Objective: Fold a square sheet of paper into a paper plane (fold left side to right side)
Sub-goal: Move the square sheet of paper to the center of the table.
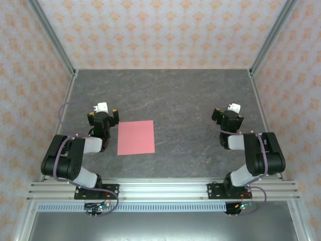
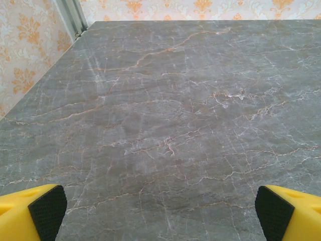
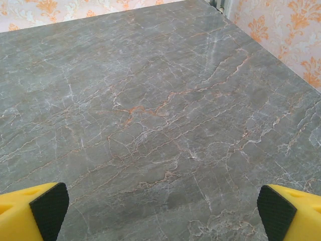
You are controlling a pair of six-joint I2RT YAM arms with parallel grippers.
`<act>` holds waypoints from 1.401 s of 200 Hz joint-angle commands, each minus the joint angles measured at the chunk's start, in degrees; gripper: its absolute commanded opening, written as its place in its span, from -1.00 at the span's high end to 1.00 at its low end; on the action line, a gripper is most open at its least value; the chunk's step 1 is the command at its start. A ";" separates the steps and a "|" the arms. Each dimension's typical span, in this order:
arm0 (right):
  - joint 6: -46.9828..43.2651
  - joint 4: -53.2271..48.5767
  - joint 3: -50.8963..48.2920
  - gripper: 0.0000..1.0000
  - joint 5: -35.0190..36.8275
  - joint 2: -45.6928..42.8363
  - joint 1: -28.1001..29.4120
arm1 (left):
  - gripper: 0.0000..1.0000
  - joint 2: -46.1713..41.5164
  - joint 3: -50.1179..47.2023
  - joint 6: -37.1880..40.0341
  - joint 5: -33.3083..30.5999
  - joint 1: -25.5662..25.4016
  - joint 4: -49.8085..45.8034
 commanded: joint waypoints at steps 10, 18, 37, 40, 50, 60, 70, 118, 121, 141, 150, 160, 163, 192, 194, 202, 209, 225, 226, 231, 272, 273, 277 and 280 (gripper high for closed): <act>-0.46 1.65 0.31 -0.99 -0.72 -0.49 -0.12 | -0.99 -0.13 1.10 -0.23 0.02 0.23 0.12; -0.45 1.63 0.35 -0.99 -0.71 -0.49 -0.11 | -0.99 -0.13 1.10 -0.22 0.02 0.23 0.11; -0.44 1.68 0.32 -0.99 -0.70 -0.49 -0.11 | -0.99 -0.13 1.10 -0.23 0.01 0.23 0.13; -0.48 1.63 0.36 -0.99 -0.74 -0.54 -0.11 | -0.99 -0.13 1.12 -0.21 0.08 0.25 0.12; -0.47 1.63 0.31 -0.99 -0.76 -0.50 -0.11 | -0.99 -0.13 1.10 -0.18 0.08 0.23 0.14; -0.44 1.57 0.32 -0.99 -0.79 -0.41 -0.10 | -0.99 -0.10 1.15 -0.23 0.03 0.27 0.03; -0.44 1.54 0.32 -0.99 -0.79 -0.47 -0.11 | -0.99 -0.08 1.10 -0.25 0.02 0.23 0.05; -0.39 1.54 0.33 -0.99 -0.88 -0.50 -0.11 | -0.99 -0.13 1.02 -0.15 0.02 0.24 0.12; -0.35 1.58 0.31 -0.99 -0.90 -0.49 -0.17 | -0.99 -0.13 1.01 -0.22 0.02 0.23 0.15; -0.39 1.65 0.22 -0.99 -0.86 -0.52 -0.10 | -0.99 -0.13 1.01 -0.23 0.01 0.25 0.24; -0.38 1.68 0.22 -0.99 -0.88 -0.49 -0.11 | -0.99 -0.13 1.01 -0.21 0.03 0.27 0.26; -0.42 1.71 0.22 -0.99 -0.87 -0.57 -0.11 | -0.99 -0.13 0.99 -0.16 0.03 0.25 0.25; -0.43 1.79 0.19 -1.00 -0.88 -0.66 -0.11 | -0.99 -0.13 0.93 -0.15 -0.03 0.25 0.28; 0.31 -6.33 2.14 -1.00 0.96 -5.76 -0.11 | -0.99 -7.05 4.06 -1.28 -2.17 0.23 -11.33; 0.63 -7.94 2.48 -0.99 1.17 -6.53 -0.11 | -0.99 -7.88 4.21 -1.35 -2.14 0.27 -12.11; 1.79 -14.39 4.40 -0.99 1.99 -9.41 -0.11 | -0.99 -11.10 4.51 -1.59 -1.38 0.17 -15.15; 2.50 -18.43 5.57 -1.00 1.39 -11.61 -0.15 | -0.99 -14.28 4.71 -2.75 -0.81 0.19 -18.26; 4.55 -25.75 6.95 -0.99 -1.05 -16.34 -0.11 | -0.99 -19.96 7.59 -8.23 1.03 0.11 -29.33; 4.74 -25.99 7.06 -0.99 -1.18 -16.64 -0.11 | -0.99 -20.20 7.99 -8.76 1.05 0.08 -30.52; 5.63 -28.54 7.56 -0.99 -1.66 -17.95 -0.11 | -0.99 -21.30 10.12 -11.73 0.93 -0.07 -35.64; 11.58 -46.63 12.10 -0.99 -10.10 -26.35 0.73 | -0.99 -23.95 20.09 -17.81 0.72 -11.14 -61.50; 11.73 -47.16 12.18 -0.99 -10.23 -26.56 0.75 | -0.99 -23.95 20.26 -17.81 0.72 -11.56 -61.98; 12.34 -48.73 12.40 -0.99 -10.82 -27.38 1.12 | -0.99 -23.67 20.95 -17.97 0.87 -12.94 -63.92; 12.70 -49.60 12.51 -0.99 -11.15 -27.91 1.39 | -0.99 -23.42 21.49 -18.10 1.11 -14.16 -65.33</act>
